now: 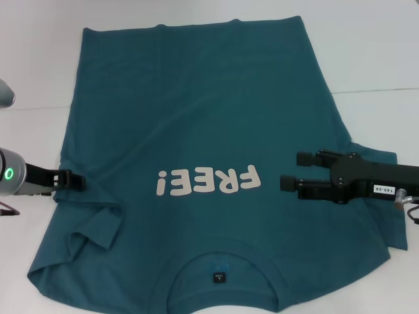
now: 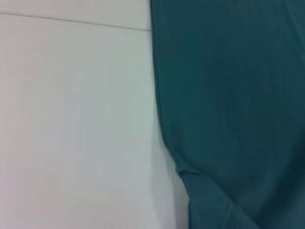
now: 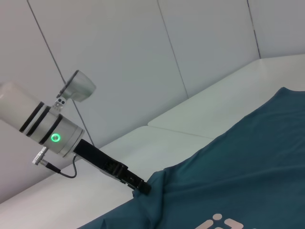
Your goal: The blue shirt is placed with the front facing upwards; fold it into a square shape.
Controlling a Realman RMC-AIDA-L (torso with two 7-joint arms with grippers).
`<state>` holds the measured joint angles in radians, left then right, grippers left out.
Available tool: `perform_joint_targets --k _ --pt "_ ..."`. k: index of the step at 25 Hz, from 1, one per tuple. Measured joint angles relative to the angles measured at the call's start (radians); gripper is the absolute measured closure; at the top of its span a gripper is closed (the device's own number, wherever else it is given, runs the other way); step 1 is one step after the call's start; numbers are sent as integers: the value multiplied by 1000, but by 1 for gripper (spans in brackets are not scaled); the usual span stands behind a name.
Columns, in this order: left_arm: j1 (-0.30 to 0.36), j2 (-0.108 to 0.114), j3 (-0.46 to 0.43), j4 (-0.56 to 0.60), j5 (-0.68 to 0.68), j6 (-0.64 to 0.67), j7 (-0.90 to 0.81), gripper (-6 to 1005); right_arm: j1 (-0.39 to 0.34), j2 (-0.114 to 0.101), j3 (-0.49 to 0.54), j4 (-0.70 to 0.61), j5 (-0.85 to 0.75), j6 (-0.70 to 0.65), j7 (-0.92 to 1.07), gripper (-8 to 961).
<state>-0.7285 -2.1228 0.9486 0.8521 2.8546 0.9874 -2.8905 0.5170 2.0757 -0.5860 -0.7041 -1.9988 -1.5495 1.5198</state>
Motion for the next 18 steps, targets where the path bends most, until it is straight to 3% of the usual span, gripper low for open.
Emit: perform_joint_targets --k 18 --pt "-18 11 -4 -37 -11 1 32 643 -12 -2 0 0 0 5 2 35"
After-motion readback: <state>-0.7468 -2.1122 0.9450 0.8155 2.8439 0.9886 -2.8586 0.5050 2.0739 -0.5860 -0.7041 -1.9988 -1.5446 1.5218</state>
